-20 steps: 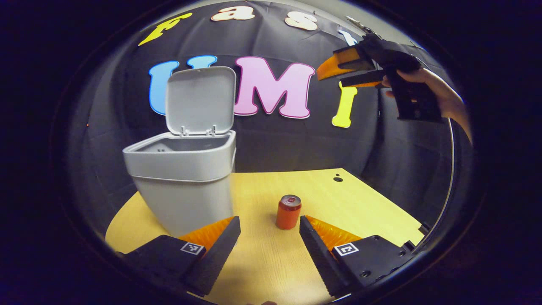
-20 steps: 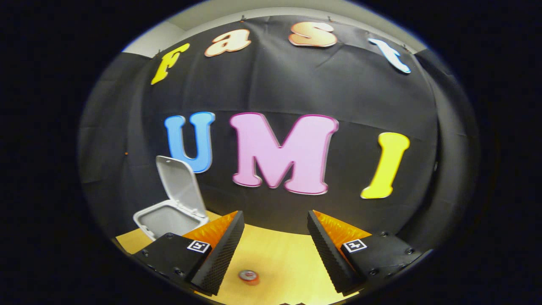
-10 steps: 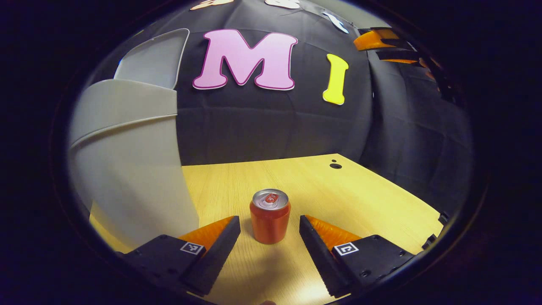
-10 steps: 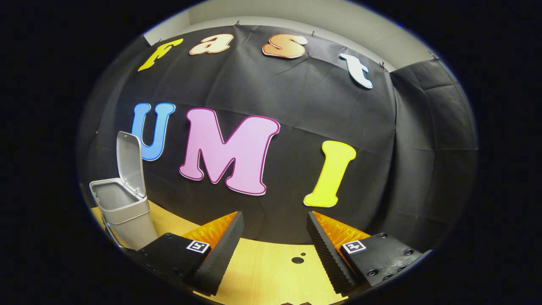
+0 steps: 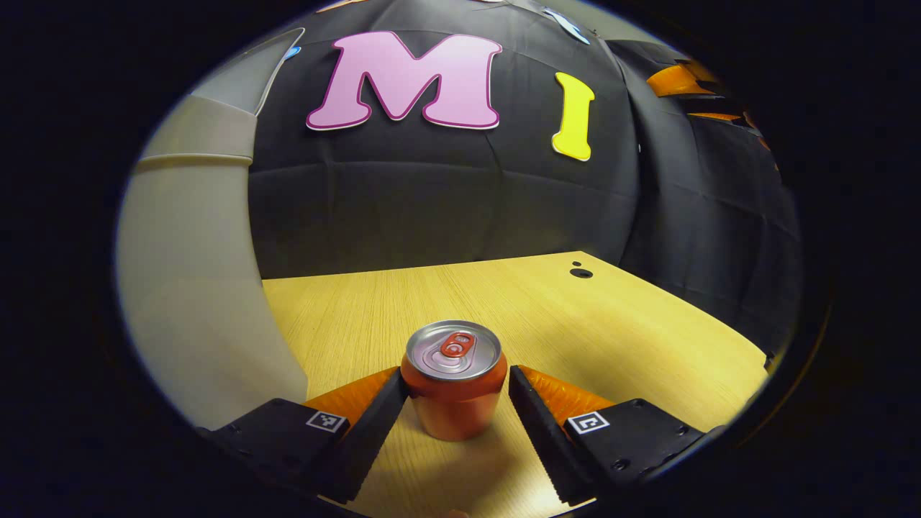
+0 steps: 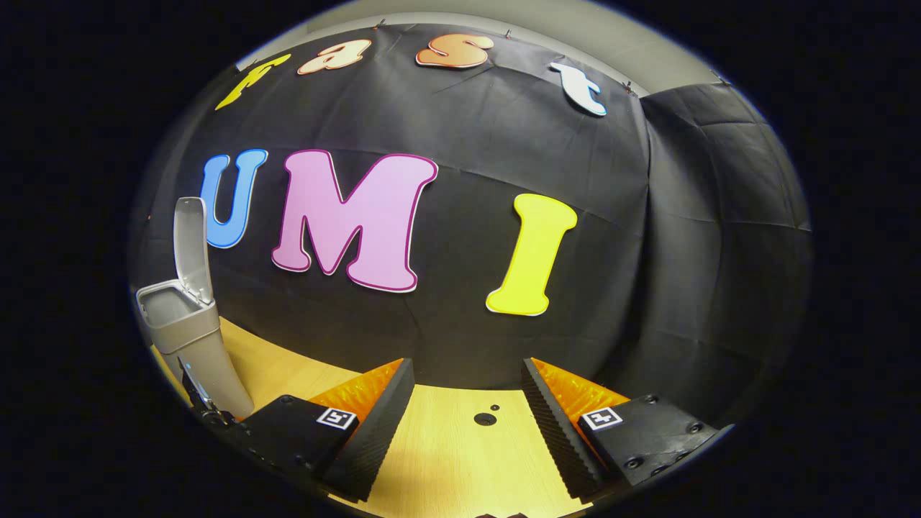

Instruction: Press the lid of the desktop garbage bin to open it, pick up the crumpled paper on the desktop and throw it into the bin, then pick up the pop can on the desktop and drop it into the bin, and finally close the garbage bin lid.

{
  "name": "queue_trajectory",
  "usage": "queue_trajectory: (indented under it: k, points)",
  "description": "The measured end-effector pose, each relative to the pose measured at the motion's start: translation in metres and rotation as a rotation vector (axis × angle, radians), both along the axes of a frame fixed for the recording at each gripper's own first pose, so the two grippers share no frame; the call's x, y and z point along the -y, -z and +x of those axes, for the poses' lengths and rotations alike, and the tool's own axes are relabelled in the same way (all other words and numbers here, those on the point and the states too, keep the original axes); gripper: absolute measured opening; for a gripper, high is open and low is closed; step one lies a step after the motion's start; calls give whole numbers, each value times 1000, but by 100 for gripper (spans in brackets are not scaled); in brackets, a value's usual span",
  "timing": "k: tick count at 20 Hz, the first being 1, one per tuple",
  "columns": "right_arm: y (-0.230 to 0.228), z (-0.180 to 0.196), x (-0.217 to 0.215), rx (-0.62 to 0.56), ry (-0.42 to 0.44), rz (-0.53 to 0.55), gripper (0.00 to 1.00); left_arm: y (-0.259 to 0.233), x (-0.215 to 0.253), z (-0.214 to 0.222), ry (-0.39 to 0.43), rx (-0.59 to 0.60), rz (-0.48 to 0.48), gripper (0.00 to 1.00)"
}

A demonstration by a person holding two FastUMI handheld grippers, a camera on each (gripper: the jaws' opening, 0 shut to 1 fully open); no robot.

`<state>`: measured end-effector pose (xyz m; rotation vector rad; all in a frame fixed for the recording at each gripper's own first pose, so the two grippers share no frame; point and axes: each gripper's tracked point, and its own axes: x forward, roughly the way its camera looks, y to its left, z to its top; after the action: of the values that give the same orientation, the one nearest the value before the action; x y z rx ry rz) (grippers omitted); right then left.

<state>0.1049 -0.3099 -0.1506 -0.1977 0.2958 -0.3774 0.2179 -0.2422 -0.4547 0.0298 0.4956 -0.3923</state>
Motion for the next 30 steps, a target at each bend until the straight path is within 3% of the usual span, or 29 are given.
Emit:
queue_trajectory:
  k: [4, 6, 9, 19, 24, 30]
  points:
    - [7, 2, -3, -15, -6, 10, 97, 8, -5, 6, -13, -4, 16, 95]
    - [9, 1, -4, -21, -8, 15, 97, 7, -5, 5, -10, -18, 16, 89]
    - [11, -2, -7, -34, -8, 37, 97, -14, -2, 0, 7, -9, 21, 89]
    - [-38, -14, -27, -26, -44, 44, 97, -200, 4, -6, -2, 134, -87, 88]
    - [-69, -29, -54, 7, -78, 69, 97, -281, -27, 8, -33, 255, -48, 88]
    - [-92, -40, -82, 34, -117, 104, 97, -334, -111, 29, -151, 347, 73, 88]
